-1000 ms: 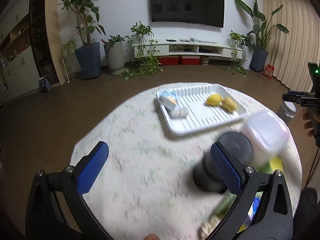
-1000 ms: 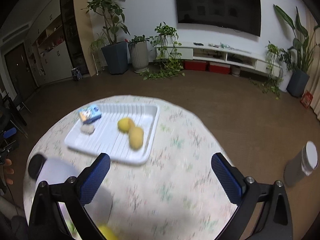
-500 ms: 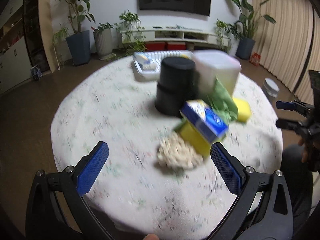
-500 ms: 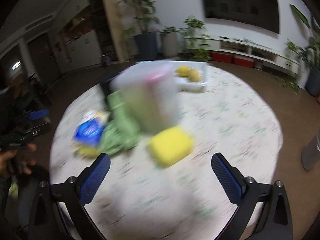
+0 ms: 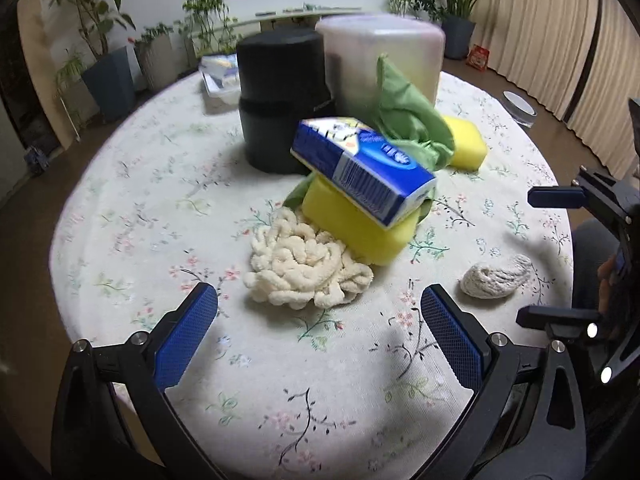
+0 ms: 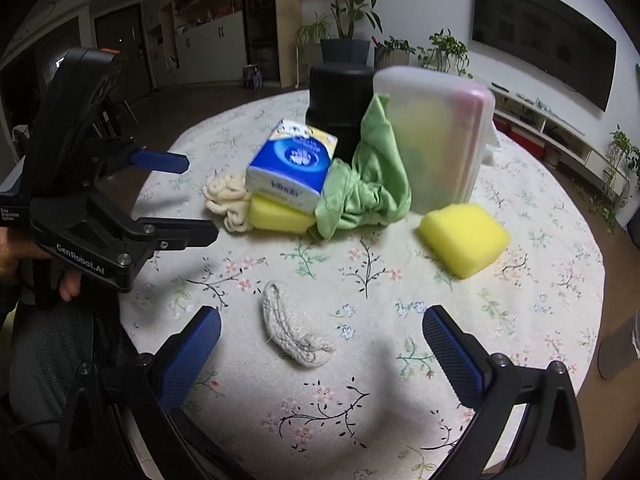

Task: Organize soft objects
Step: 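Grasp the cream scrunchie with the left gripper while the right grasps the grey cloth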

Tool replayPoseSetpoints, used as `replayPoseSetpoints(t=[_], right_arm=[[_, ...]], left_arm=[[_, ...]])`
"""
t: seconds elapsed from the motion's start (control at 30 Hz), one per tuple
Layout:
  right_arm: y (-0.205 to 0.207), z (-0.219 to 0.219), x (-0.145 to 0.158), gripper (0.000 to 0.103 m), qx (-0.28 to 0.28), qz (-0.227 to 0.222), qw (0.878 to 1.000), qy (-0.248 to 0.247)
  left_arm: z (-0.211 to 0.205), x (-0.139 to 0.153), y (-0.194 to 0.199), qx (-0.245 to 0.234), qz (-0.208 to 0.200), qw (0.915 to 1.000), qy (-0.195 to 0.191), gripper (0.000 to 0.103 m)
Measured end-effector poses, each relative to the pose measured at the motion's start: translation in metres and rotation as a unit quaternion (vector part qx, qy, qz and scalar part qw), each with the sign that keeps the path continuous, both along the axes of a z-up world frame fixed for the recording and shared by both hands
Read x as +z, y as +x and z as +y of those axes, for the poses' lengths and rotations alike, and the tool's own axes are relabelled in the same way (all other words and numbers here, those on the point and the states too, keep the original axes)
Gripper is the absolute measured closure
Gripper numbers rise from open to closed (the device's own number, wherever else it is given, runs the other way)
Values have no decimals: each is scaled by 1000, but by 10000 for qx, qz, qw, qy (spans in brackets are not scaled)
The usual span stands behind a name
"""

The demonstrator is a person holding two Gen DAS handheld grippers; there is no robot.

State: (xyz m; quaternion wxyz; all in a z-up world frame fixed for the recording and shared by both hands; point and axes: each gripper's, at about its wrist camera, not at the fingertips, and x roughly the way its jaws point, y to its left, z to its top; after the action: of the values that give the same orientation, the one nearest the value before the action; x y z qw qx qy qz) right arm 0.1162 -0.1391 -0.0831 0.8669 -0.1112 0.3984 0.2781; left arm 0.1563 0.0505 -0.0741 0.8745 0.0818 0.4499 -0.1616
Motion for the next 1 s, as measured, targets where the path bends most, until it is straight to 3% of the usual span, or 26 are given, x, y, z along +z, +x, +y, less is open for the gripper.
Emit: replayPoseSetpoints(t=[0.2,0.37,0.5,0.6,0.63,0.73,0.8,1.0], right_arm=[[6,7,-7,16,40,44,9997,-249],[7,12,-13,20,136,148,9994,-273],[9,15,-19,33,94,255,9989,-374],[13,15,-19,34,91,344,9985,-410],[13,17,-20,36,102,371,9982,-453],[15,20,-21,56,163,431,9979,-452],[15,22,-20,71,203,441,9976,-498],[11,24,-18,77,271,523,9973,-430]], left_arm=[[3,-7,14,23,122,9997,199,0],[1,-13,21,-187,209,9994,198,0],[2,-20,29,-181,353,9990,227,1],[6,-21,35,-94,433,9985,316,2],[7,-21,36,-62,416,9986,322,16],[11,-19,41,31,412,9989,204,57],[10,-17,42,7,421,9988,242,71],[8,-15,36,-153,432,9988,187,84]])
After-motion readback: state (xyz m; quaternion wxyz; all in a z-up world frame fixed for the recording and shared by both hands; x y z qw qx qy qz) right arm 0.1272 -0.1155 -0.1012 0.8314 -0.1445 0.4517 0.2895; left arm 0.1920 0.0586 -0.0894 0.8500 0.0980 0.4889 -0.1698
